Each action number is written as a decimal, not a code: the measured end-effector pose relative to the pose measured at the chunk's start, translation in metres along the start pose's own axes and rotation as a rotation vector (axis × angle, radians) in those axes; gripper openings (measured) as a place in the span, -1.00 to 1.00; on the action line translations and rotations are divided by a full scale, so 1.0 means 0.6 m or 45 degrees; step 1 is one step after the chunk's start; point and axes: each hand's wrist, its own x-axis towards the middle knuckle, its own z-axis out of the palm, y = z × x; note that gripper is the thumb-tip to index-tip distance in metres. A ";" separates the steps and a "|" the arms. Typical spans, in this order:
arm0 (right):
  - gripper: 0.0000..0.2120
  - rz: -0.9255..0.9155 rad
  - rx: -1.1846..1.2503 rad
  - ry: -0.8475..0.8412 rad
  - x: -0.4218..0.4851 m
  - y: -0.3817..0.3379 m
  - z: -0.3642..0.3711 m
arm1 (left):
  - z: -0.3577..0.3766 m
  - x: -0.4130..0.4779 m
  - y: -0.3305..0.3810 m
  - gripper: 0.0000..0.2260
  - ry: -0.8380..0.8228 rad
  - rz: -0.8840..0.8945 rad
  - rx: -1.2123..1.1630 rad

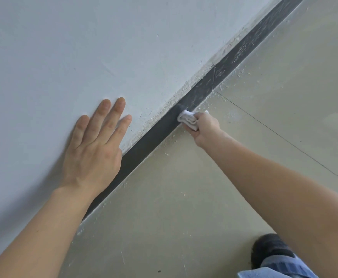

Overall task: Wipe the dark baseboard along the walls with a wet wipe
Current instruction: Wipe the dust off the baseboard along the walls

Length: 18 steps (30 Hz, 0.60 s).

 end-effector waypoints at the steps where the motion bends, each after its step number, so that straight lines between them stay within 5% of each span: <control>1: -0.90 -0.031 0.032 0.024 -0.003 -0.001 -0.005 | 0.001 0.001 0.001 -0.45 -0.001 -0.009 -0.011; 9: -0.77 0.295 -0.516 -0.321 -0.067 0.149 0.018 | -0.001 0.004 0.009 -0.44 -0.034 -0.055 -0.038; 11: -0.89 0.326 -0.633 -0.338 -0.074 0.161 0.026 | -0.003 0.003 0.007 -0.43 -0.039 -0.048 -0.040; 15: -0.86 0.199 -0.735 -0.302 -0.041 0.119 0.037 | -0.007 0.000 0.005 -0.43 -0.036 -0.048 -0.058; 18: -0.63 0.079 -0.693 -0.258 -0.020 0.070 0.038 | -0.006 0.002 0.007 -0.42 -0.047 -0.060 -0.051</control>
